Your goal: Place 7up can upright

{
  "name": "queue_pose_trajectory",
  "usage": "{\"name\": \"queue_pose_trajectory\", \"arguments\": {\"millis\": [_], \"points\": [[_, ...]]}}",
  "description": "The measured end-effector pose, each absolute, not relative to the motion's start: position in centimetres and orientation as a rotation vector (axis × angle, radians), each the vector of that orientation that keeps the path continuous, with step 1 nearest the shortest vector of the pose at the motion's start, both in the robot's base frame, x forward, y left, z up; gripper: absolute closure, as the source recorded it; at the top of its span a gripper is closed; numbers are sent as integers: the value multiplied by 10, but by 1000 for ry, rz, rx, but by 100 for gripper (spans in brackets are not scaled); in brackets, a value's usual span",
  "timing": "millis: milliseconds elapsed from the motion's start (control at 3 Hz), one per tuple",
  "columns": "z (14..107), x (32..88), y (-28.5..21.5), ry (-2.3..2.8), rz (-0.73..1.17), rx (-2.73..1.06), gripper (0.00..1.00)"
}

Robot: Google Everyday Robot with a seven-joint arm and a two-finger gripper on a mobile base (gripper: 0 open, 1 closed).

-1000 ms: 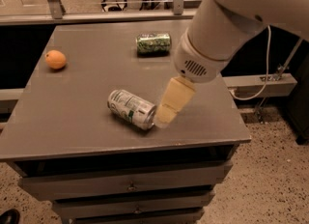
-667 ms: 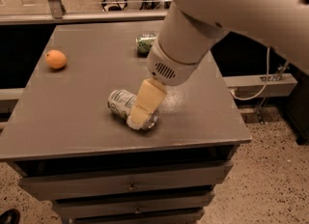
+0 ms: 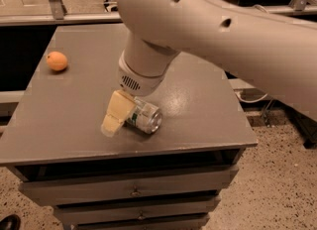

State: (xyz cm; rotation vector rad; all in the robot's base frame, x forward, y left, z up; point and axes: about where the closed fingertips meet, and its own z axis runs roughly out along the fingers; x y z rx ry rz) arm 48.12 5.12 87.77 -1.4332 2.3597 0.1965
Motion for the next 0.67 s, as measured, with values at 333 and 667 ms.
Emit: {"name": "queue_pose_trajectory", "arguments": {"millis": [333,667], "points": [[858,489,61,2388,178,-1434,3],[846,496,61,2418,157,-1425,12]]}}
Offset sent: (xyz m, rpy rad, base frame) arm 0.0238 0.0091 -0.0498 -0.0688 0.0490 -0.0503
